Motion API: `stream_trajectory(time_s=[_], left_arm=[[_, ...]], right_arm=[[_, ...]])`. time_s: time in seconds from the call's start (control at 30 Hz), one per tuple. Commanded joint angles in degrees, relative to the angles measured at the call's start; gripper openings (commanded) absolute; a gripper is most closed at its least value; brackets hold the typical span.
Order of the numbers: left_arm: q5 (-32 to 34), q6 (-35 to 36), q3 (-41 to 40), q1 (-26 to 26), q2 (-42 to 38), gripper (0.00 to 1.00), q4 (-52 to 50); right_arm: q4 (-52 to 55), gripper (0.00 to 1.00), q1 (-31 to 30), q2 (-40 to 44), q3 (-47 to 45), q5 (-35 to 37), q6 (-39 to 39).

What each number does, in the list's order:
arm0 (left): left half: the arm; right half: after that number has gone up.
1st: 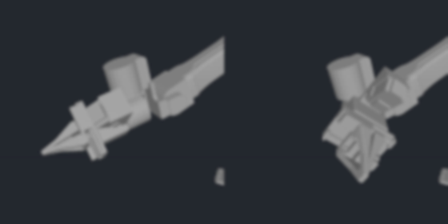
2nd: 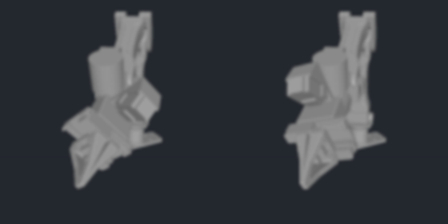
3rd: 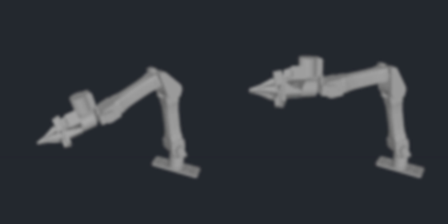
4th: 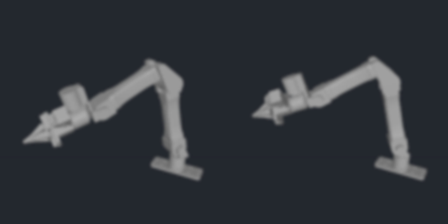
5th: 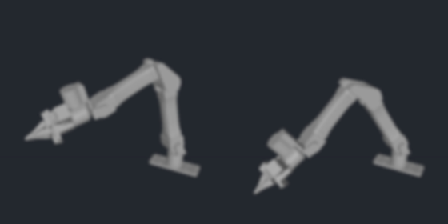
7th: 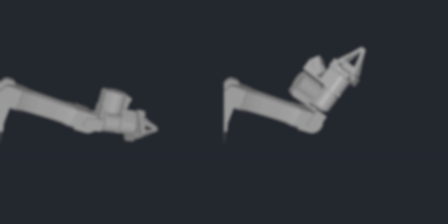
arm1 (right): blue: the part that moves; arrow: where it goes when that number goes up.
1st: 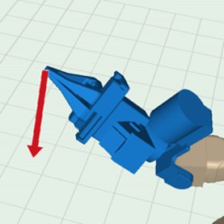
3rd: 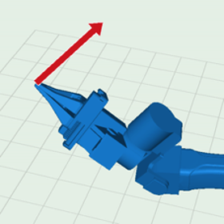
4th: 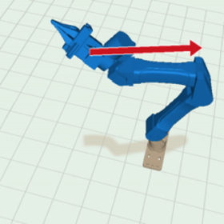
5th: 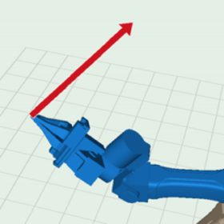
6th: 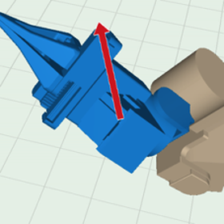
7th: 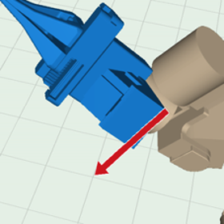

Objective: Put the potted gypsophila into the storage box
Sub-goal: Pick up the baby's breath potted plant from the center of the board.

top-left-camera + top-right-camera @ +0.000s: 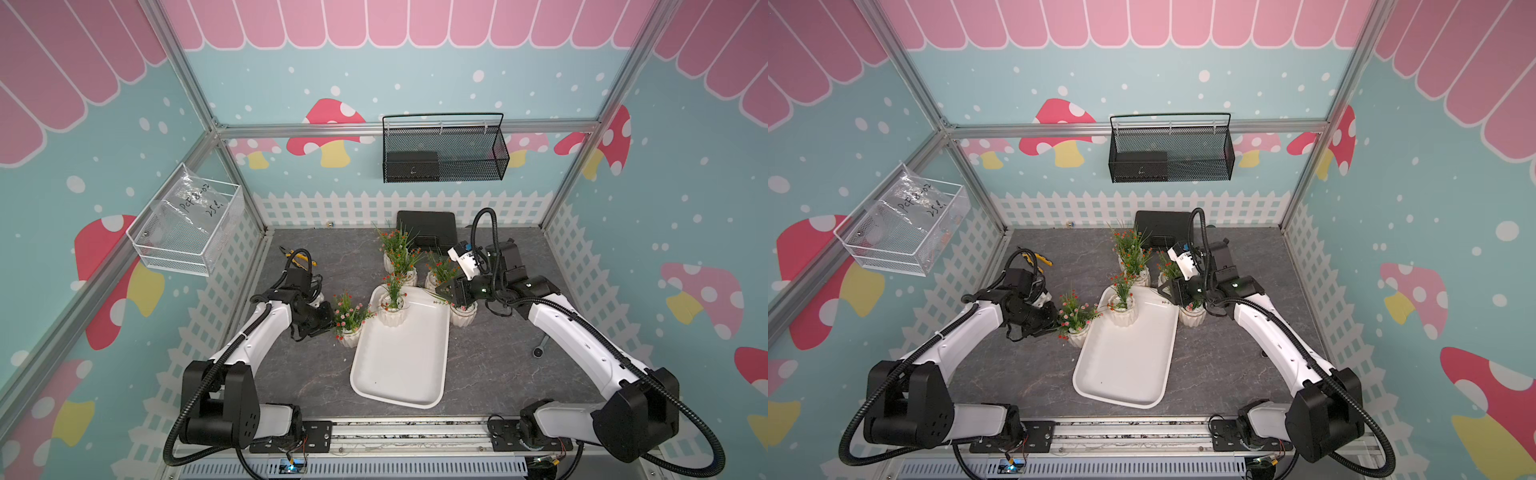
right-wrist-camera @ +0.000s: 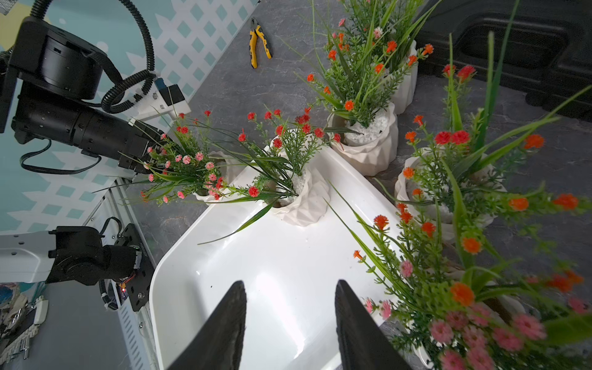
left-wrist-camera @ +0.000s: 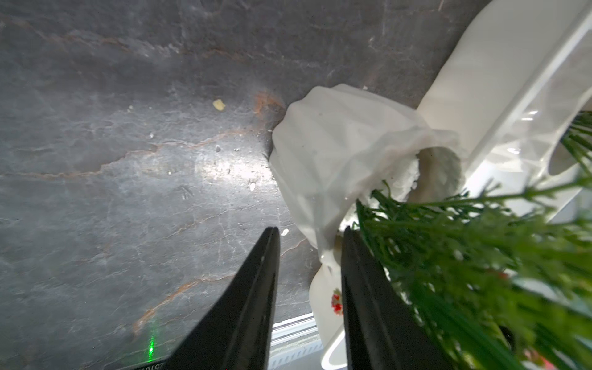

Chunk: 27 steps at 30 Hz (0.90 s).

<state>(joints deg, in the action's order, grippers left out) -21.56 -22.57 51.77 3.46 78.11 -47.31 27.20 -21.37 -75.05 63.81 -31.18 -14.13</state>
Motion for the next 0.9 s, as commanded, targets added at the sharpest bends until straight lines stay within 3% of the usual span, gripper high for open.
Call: stream_trajectory(time_s=[0.0, 0.87], left_arm=[[-1.91, -0.98, 0.79, 0.31, -0.21, 0.35, 1.95], [3.39, -0.38, 1.05, 3.30, 4.69, 0.25, 1.04]], right_arm=[[0.63, 0.48, 0.27, -0.54, -0.46, -0.80, 1.12], [-1.53, 0.46, 0.17, 0.25, -4.66, -6.57, 2.53]])
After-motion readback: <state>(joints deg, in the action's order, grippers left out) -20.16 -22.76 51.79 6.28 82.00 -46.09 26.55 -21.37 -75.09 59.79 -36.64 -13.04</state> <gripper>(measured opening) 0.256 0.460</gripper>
